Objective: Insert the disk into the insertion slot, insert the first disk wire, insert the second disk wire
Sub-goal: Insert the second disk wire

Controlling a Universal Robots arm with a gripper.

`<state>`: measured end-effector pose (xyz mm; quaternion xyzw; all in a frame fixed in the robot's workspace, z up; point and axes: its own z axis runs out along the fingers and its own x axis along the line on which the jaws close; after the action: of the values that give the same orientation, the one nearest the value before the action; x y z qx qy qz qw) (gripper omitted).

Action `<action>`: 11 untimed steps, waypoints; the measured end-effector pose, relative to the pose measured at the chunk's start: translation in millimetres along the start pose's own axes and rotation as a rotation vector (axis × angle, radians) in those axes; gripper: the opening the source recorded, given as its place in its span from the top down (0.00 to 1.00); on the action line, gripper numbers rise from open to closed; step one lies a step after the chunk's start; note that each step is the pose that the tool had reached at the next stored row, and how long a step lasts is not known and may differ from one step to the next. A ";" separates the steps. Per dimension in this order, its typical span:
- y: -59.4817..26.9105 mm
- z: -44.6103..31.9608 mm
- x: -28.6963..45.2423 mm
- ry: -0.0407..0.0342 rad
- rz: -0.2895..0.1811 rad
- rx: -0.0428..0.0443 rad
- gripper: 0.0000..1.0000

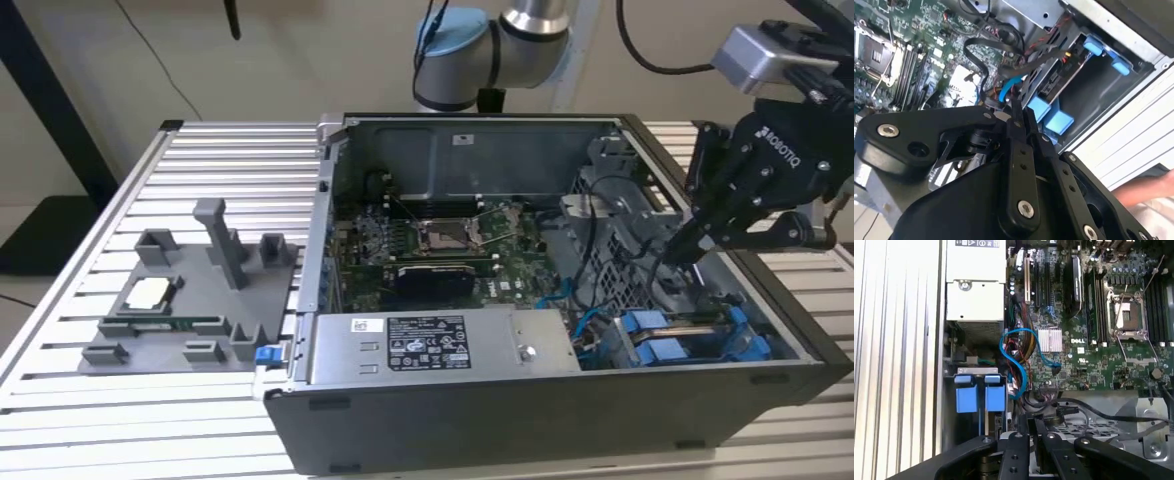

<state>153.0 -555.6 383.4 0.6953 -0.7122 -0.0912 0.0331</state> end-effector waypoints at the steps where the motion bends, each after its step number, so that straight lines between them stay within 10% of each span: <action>1: 2.3 0.4 1.9 0.0000 0.000 0.0018 0.84; 11: 11.6 3.0 11.7 -0.0003 -0.001 0.0150 0.84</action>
<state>140.8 -566.8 381.5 0.6960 -0.7124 -0.0860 0.0277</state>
